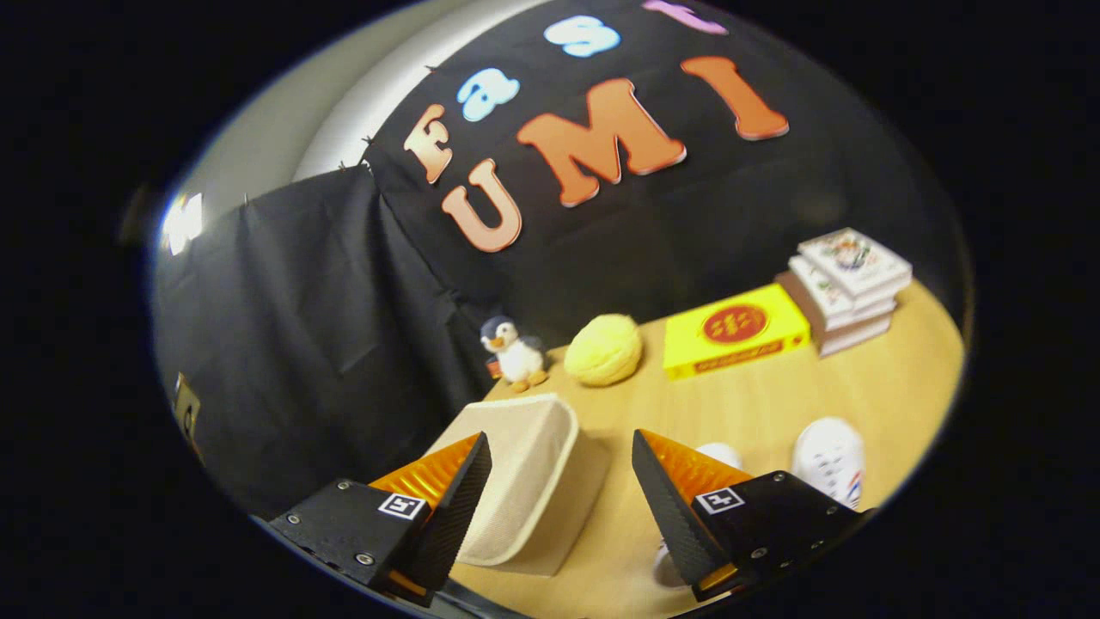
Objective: Open the storage box then place both shoes into the box .Put the left shoe in first, then the right shoe, with the right side of both shoes facing outward in a uniform manner.
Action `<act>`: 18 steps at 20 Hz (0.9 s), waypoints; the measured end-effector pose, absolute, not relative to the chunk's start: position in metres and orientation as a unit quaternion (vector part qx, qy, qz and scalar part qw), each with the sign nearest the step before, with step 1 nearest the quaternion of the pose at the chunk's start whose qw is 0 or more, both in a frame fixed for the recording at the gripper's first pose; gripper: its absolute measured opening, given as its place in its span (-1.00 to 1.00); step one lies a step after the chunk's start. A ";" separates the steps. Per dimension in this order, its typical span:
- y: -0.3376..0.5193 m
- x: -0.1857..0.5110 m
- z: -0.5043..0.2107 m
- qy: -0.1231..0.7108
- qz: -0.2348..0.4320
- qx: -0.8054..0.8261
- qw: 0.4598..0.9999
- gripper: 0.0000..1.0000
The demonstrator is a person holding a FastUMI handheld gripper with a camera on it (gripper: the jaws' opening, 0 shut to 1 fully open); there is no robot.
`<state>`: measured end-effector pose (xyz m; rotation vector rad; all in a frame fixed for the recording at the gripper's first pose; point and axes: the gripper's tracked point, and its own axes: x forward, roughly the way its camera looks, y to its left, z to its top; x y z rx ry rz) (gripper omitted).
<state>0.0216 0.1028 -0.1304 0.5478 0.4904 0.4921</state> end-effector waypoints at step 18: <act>0.200 0.002 -0.208 0.429 0.359 0.527 0.640 0.73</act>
